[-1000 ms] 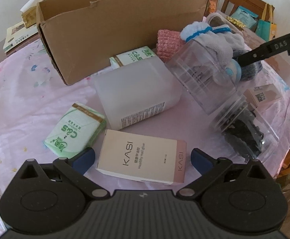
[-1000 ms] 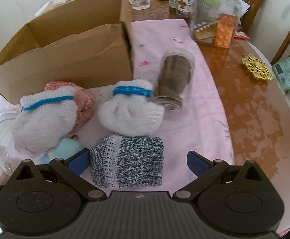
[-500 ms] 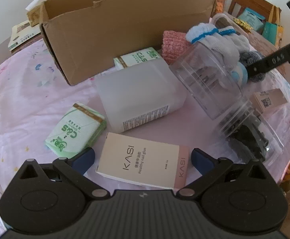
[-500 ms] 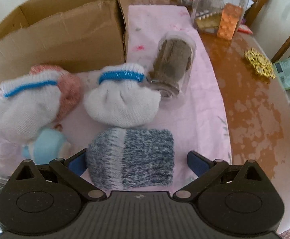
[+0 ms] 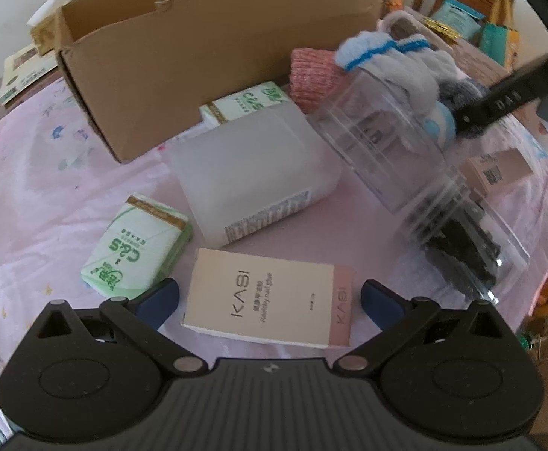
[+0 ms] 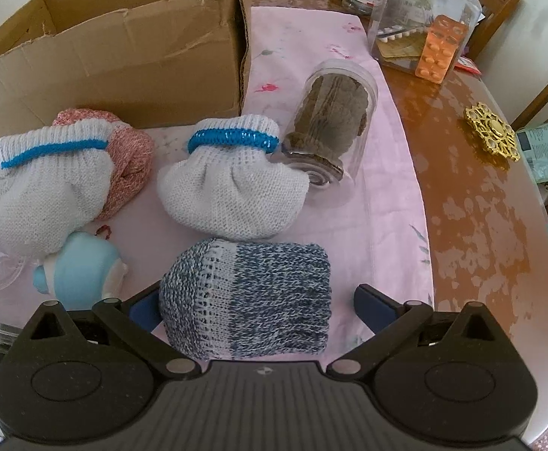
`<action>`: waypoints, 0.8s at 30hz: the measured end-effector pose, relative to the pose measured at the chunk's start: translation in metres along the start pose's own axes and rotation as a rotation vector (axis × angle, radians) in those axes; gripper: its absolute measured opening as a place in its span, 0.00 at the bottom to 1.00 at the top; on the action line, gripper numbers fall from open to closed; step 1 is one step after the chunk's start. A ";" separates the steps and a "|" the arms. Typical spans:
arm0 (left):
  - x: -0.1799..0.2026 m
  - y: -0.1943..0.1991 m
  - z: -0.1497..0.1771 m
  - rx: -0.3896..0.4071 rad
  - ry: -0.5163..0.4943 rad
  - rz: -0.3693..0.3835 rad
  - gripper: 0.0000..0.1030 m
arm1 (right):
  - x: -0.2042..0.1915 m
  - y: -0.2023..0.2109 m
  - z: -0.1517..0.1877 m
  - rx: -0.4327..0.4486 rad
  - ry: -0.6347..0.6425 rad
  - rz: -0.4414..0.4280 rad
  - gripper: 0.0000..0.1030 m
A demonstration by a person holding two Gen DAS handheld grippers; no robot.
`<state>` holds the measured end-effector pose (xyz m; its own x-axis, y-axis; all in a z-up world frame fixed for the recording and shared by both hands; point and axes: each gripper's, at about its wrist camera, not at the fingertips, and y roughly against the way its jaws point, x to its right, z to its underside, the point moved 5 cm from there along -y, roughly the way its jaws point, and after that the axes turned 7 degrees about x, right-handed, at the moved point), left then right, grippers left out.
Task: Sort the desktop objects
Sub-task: 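Lower the right gripper to the gray knit sock while the left gripper approaches the cream KASI box, then close the right gripper on the knit sock while the left gripper closes on the KASI box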
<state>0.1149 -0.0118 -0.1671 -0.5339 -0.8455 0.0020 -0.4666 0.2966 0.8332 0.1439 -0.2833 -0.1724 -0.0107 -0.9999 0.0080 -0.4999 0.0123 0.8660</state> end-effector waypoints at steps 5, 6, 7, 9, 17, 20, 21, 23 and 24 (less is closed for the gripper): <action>0.004 0.005 0.000 0.002 -0.047 0.031 0.88 | 0.002 -0.002 0.000 0.025 -0.006 0.004 1.00; 0.004 0.006 -0.001 0.006 -0.049 0.033 0.83 | 0.003 -0.003 -0.001 0.027 -0.008 0.005 1.00; 0.003 0.007 -0.001 0.013 -0.050 0.034 0.80 | 0.002 -0.003 -0.001 0.031 -0.010 0.007 1.00; 0.000 0.008 -0.002 0.021 -0.048 0.036 0.78 | 0.002 -0.002 0.000 0.037 -0.014 0.010 1.00; 0.001 0.007 -0.003 0.040 -0.060 0.043 0.78 | 0.002 -0.005 -0.005 -0.009 -0.050 0.034 1.00; 0.001 0.008 -0.002 0.043 -0.063 0.046 0.78 | 0.001 -0.005 -0.006 -0.036 -0.064 0.048 1.00; 0.001 0.008 -0.002 0.045 -0.064 0.048 0.78 | 0.000 -0.005 -0.006 -0.041 -0.061 0.051 1.00; 0.001 0.008 -0.002 0.049 -0.066 0.050 0.78 | -0.002 -0.003 -0.006 -0.045 -0.044 0.049 0.96; 0.000 0.009 -0.001 0.051 -0.066 0.051 0.78 | -0.004 -0.001 -0.006 -0.048 -0.037 0.040 0.91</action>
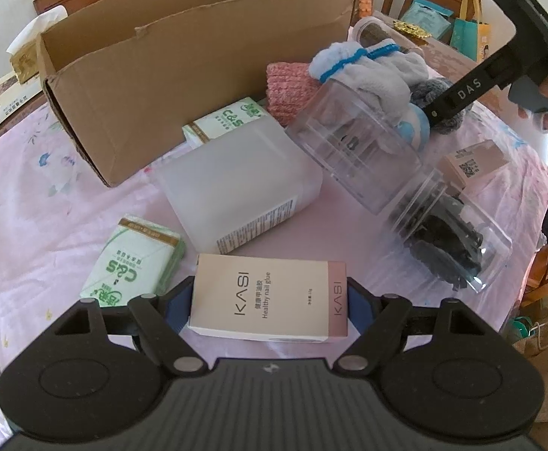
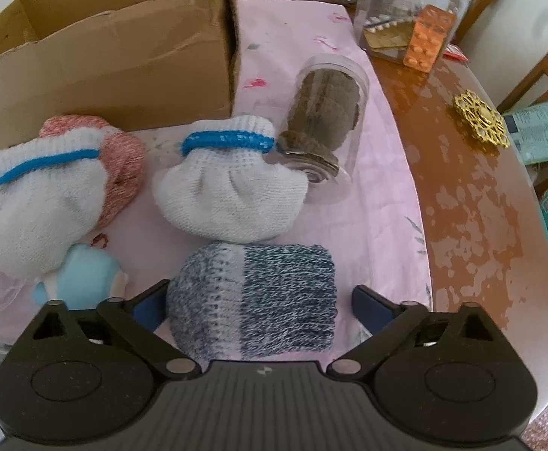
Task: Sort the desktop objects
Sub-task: 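Close the right gripper on the knit sock while the left gripper closes on the KASI box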
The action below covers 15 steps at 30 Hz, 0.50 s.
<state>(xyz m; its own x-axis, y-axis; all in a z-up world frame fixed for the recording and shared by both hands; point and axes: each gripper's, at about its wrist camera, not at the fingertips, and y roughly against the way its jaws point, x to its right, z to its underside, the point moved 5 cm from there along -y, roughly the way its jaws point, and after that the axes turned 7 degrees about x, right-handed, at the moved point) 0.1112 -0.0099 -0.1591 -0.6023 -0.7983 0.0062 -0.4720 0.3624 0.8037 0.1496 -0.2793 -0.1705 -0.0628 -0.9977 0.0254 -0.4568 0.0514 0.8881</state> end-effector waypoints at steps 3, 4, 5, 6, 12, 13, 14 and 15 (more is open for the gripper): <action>0.000 0.000 0.000 0.004 0.003 0.003 0.77 | -0.005 0.006 0.000 -0.004 0.034 -0.017 0.81; 0.000 0.000 0.000 0.004 0.004 0.005 0.77 | -0.007 0.007 0.000 -0.007 0.051 -0.011 0.80; -0.001 0.000 0.000 0.004 0.005 0.008 0.77 | -0.008 0.007 0.000 -0.010 0.066 -0.009 0.80; 0.000 0.000 0.000 0.004 0.005 0.009 0.77 | -0.009 0.008 0.000 -0.010 0.075 -0.008 0.79; 0.002 0.009 -0.005 0.009 0.003 0.014 0.77 | -0.007 0.019 0.000 -0.016 0.100 -0.038 0.76; 0.002 0.012 -0.006 0.011 0.004 0.012 0.77 | -0.006 0.022 0.000 -0.015 0.105 -0.047 0.76; 0.002 0.014 -0.008 0.015 0.004 0.011 0.77 | -0.006 0.026 0.000 -0.013 0.113 -0.058 0.75; 0.002 0.017 -0.009 0.017 0.006 0.008 0.77 | -0.006 0.029 -0.001 -0.010 0.122 -0.068 0.75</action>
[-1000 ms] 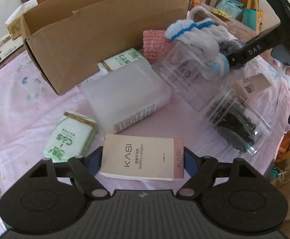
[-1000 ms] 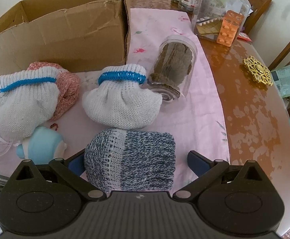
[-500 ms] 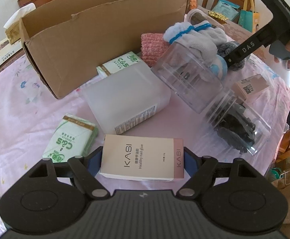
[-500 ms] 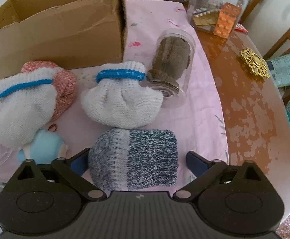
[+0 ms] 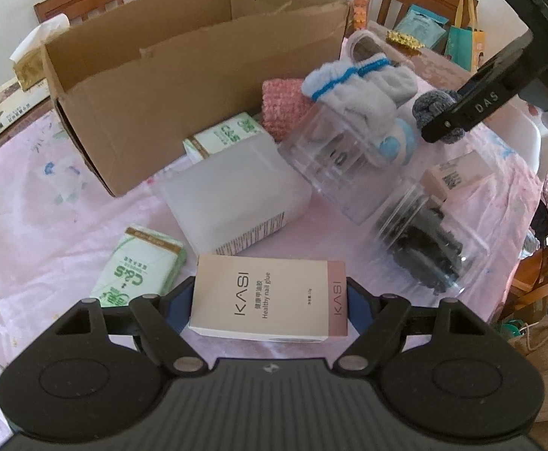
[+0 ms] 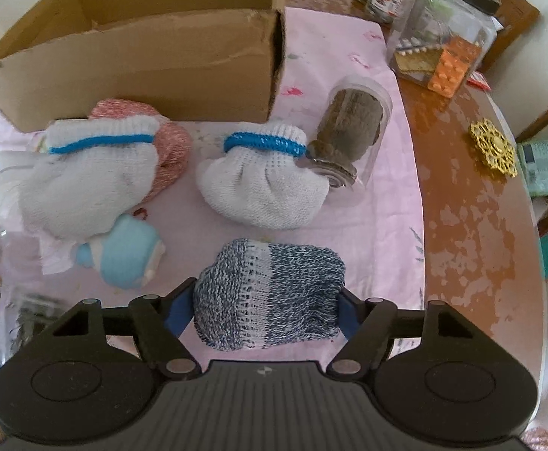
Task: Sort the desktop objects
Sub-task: 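Close the right gripper on the knit sock while the left gripper closes on the KASI box, then lift and carry the sock and KASI box over the cardboard box with both grippers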
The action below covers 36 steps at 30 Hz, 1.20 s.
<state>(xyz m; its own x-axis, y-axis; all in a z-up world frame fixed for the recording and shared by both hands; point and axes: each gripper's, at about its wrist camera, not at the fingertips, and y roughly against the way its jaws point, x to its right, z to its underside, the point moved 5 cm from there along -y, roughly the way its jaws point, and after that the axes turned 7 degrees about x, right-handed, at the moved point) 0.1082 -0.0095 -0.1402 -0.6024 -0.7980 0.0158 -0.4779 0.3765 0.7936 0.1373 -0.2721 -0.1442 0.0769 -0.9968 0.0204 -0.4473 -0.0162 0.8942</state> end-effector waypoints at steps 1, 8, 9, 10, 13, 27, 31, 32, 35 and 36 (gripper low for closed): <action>0.000 0.003 -0.001 0.001 0.005 -0.005 0.77 | 0.001 0.003 0.000 0.001 0.007 -0.006 0.75; 0.003 0.025 -0.019 0.022 0.041 -0.051 0.77 | 0.005 0.032 -0.011 0.060 0.075 -0.081 0.75; 0.004 0.027 -0.022 0.024 0.047 -0.064 0.77 | 0.006 0.036 -0.013 0.068 0.082 -0.092 0.75; 0.005 0.030 -0.026 0.028 0.053 -0.073 0.77 | 0.007 0.040 -0.015 0.076 0.089 -0.107 0.75; 0.011 0.037 -0.038 0.043 0.065 -0.100 0.77 | 0.010 0.049 -0.023 0.095 0.119 -0.147 0.75; 0.008 0.054 -0.098 0.116 0.071 -0.151 0.77 | 0.011 0.080 -0.071 0.189 0.247 -0.229 0.75; -0.007 0.051 -0.121 0.146 0.045 -0.150 0.77 | 0.005 0.085 -0.090 0.218 0.248 -0.224 0.75; -0.011 0.050 -0.127 0.155 0.037 -0.154 0.77 | 0.004 0.086 -0.095 0.224 0.251 -0.225 0.75; -0.024 0.045 -0.144 0.175 0.026 -0.154 0.77 | -0.002 0.086 -0.110 0.240 0.256 -0.220 0.75; -0.028 0.044 -0.148 0.180 0.022 -0.153 0.77 | -0.004 0.086 -0.115 0.243 0.256 -0.220 0.75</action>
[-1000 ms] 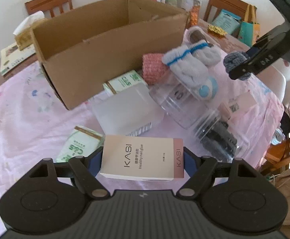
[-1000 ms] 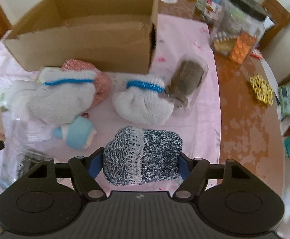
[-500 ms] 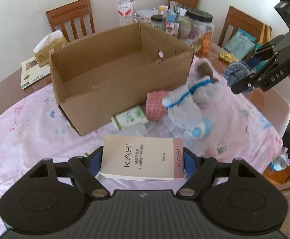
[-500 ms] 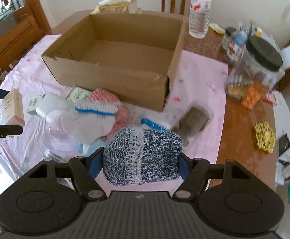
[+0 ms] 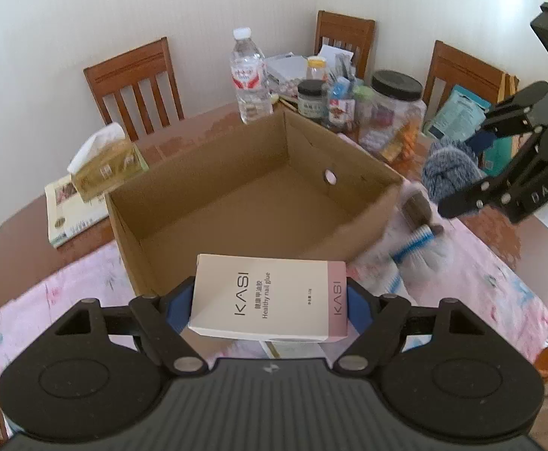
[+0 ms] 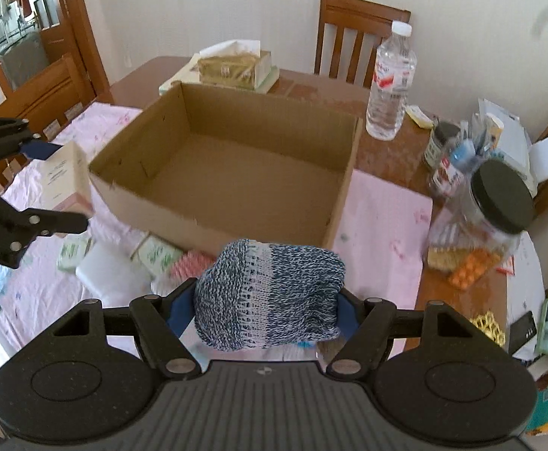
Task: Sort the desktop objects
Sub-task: 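Lift and carry the sock and KASI box over the cardboard box with both grippers, then open both grippers to drop the sock and KASI box into the cardboard box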
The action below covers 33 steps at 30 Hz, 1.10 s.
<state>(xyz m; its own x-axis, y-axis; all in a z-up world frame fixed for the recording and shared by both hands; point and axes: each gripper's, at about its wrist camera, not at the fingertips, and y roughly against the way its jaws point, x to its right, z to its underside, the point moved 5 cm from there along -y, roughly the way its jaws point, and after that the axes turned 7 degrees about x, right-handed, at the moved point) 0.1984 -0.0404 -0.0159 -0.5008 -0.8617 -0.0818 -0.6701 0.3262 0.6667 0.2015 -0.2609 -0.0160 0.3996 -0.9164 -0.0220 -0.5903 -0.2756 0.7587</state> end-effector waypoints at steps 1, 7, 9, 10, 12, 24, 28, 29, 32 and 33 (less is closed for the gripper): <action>-0.002 -0.003 -0.004 0.005 -0.007 0.001 0.77 | -0.001 -0.002 -0.005 0.004 0.001 0.000 0.75; -0.017 -0.020 -0.020 0.019 -0.018 0.007 0.77 | -0.006 -0.019 -0.031 0.015 0.022 -0.009 0.75; -0.022 -0.026 -0.023 0.024 -0.020 0.008 0.77 | -0.009 -0.026 -0.038 0.013 0.029 -0.009 0.75; -0.025 -0.028 -0.025 0.025 -0.017 0.010 0.77 | -0.010 -0.031 -0.043 0.010 0.032 -0.009 0.75; -0.030 -0.033 -0.027 0.027 -0.015 0.014 0.77 | -0.012 -0.038 -0.048 0.008 0.032 -0.016 0.75; -0.050 -0.056 -0.024 0.017 -0.011 0.010 0.90 | -0.019 -0.068 -0.066 0.012 0.029 -0.015 1.00; -0.050 -0.056 -0.022 0.013 -0.016 0.008 0.91 | -0.020 -0.069 -0.067 0.010 0.033 -0.019 1.00; -0.050 -0.056 -0.022 0.014 -0.017 0.005 0.92 | -0.021 -0.069 -0.067 0.008 0.036 -0.020 1.00; -0.050 -0.052 -0.022 0.018 -0.012 -0.005 0.92 | -0.021 -0.066 -0.064 0.006 0.037 -0.015 1.00; -0.049 -0.049 -0.022 0.020 -0.011 -0.007 0.92 | -0.022 -0.065 -0.063 0.006 0.036 -0.014 1.00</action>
<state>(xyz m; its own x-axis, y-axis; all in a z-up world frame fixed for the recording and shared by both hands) 0.2678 -0.0230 -0.0286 -0.5018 -0.8598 -0.0947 -0.6843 0.3277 0.6514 0.2760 -0.2045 -0.0238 0.4330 -0.9013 -0.0090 -0.5885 -0.2903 0.7546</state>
